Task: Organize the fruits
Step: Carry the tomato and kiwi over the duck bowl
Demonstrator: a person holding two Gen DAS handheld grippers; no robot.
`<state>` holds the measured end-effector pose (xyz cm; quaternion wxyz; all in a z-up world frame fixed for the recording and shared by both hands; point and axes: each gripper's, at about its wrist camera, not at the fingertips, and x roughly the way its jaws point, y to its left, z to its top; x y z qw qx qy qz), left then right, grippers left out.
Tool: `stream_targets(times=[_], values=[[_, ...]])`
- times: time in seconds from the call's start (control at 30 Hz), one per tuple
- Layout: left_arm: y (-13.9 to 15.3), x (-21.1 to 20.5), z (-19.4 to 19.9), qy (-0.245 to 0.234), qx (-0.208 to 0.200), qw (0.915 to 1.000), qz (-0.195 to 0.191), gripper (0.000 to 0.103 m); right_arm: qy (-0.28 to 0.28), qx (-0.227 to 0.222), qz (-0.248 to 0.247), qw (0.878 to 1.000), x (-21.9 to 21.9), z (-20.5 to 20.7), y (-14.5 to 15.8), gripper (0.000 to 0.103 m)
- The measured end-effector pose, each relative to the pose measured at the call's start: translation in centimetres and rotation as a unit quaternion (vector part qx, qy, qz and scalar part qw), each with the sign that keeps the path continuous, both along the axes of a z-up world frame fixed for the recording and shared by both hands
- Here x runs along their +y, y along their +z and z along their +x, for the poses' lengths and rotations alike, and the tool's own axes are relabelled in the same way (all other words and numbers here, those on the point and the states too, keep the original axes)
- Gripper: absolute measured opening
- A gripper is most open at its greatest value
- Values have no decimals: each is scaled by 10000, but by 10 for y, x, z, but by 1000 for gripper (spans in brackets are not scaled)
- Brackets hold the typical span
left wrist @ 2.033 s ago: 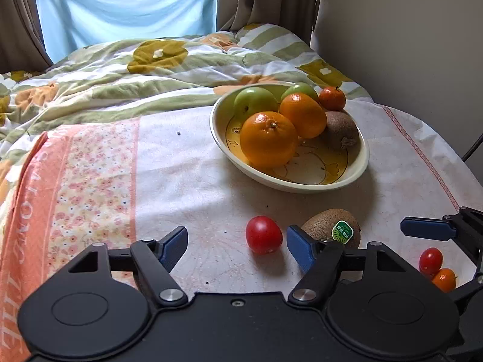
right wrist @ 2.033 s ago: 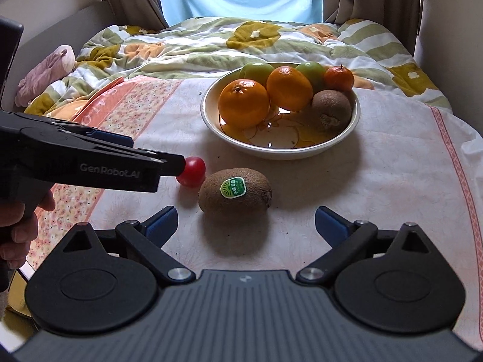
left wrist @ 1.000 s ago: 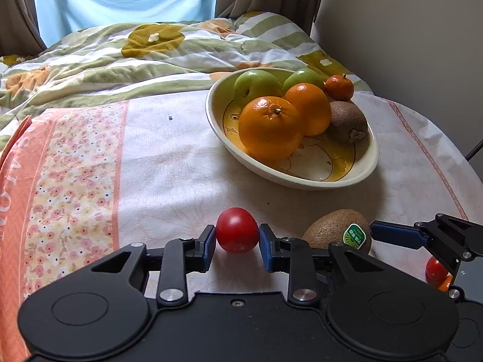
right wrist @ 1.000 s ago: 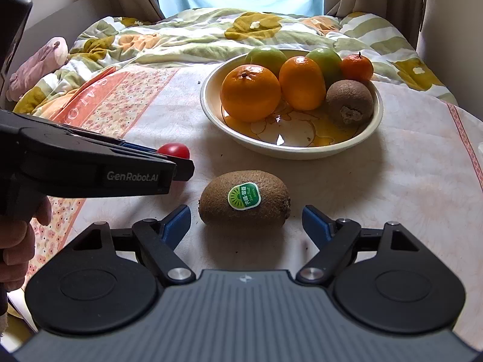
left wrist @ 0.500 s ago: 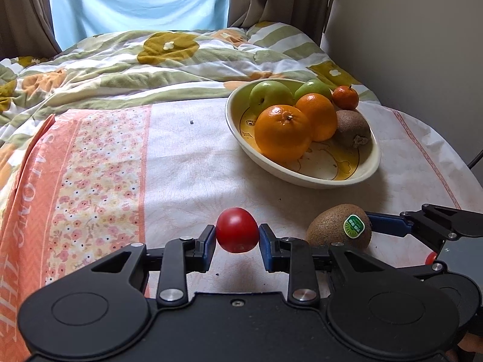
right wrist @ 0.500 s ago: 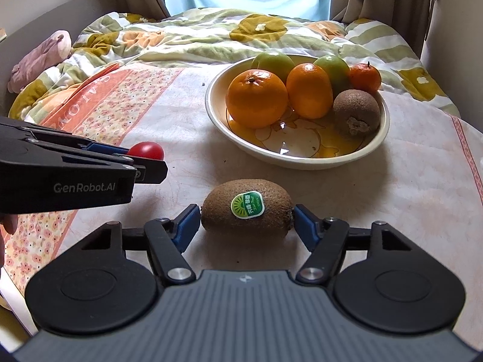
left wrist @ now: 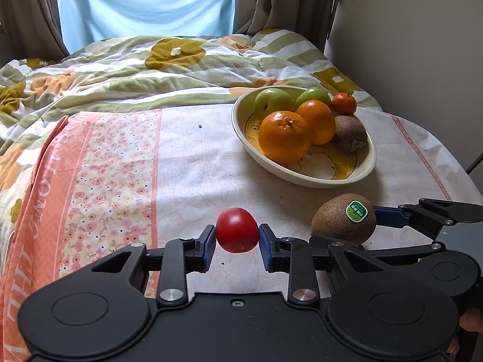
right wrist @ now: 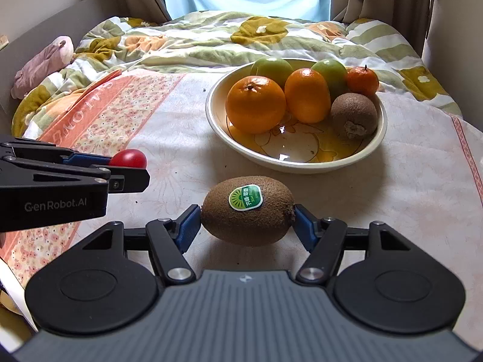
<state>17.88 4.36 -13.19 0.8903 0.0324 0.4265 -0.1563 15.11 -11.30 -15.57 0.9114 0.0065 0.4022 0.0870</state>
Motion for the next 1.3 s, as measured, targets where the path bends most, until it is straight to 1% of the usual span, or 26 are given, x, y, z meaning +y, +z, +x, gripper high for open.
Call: stream_targets(times=[0.1,0.4,0.57,0.7,0.83,0.97,1.13,1.3], values=[[12,0,-4,-19,-93,9999,-37,34,-32,-88,-3,10000,-2,-4,16,81],[59,-4,-11,-107,-426,9989,-172,34,-225,-247,33,9994,-19,-11,61,81],[74,-14,-5,-150,-547,9982,-193,34,-301,-356,23,9989,-34,-4,78,81],[79,-23,5,-169,-606,9979,-156,34,-288,-430,25,9987,-45,7,85,81],[80,-35,23,-159,-602,9980,-110,34,-250,-414,48,9988,-54,21,87,81],[78,-45,44,-131,-580,9982,-40,34,-197,-331,85,9992,-63,39,81,81],[68,-57,74,-83,-456,9989,67,34,-149,-103,183,9997,-68,61,66,81],[51,-65,101,-45,-287,9993,216,34,-46,102,231,9997,-70,78,48,81]])
